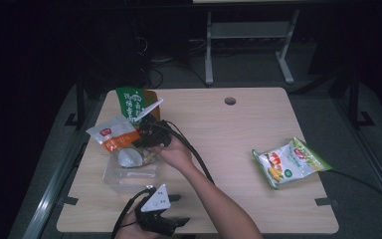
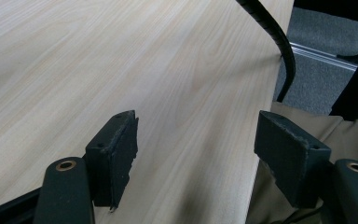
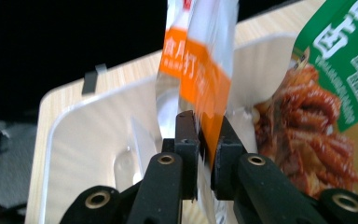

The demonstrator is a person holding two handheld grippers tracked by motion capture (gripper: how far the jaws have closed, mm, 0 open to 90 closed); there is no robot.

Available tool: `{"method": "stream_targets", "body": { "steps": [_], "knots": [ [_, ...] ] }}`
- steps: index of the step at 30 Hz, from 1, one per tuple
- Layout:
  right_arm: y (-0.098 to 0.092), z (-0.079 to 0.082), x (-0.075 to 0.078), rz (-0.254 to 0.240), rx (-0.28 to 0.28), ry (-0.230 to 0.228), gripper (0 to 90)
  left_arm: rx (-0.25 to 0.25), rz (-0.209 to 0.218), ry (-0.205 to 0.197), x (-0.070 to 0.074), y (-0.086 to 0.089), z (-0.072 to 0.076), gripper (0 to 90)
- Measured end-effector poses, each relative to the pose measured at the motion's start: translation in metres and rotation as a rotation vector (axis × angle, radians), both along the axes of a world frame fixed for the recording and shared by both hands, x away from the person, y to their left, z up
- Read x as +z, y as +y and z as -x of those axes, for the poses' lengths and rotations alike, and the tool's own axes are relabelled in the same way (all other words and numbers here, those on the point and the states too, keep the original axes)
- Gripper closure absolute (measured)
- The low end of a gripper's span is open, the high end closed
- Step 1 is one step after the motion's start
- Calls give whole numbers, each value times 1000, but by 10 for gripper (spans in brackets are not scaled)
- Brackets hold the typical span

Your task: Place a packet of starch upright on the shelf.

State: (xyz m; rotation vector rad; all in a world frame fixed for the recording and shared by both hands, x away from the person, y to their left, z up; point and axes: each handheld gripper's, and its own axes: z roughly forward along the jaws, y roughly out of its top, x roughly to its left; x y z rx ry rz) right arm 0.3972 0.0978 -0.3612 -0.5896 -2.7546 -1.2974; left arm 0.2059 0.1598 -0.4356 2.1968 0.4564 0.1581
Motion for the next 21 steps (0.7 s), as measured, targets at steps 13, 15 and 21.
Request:
{"method": "stream_targets", "body": {
  "steps": [13,15,21],
  "knots": [
    [0,7,-10,125,37,-20,887,0,-4,-1,1,1,0,296],
    [-2,8,-15,129,36,-14,885,-1,-6,0,0,1,-1,296],
    [-11,4,-18,86,21,19,825,-4,-10,1,-1,-1,-1,295]
  ]
}}
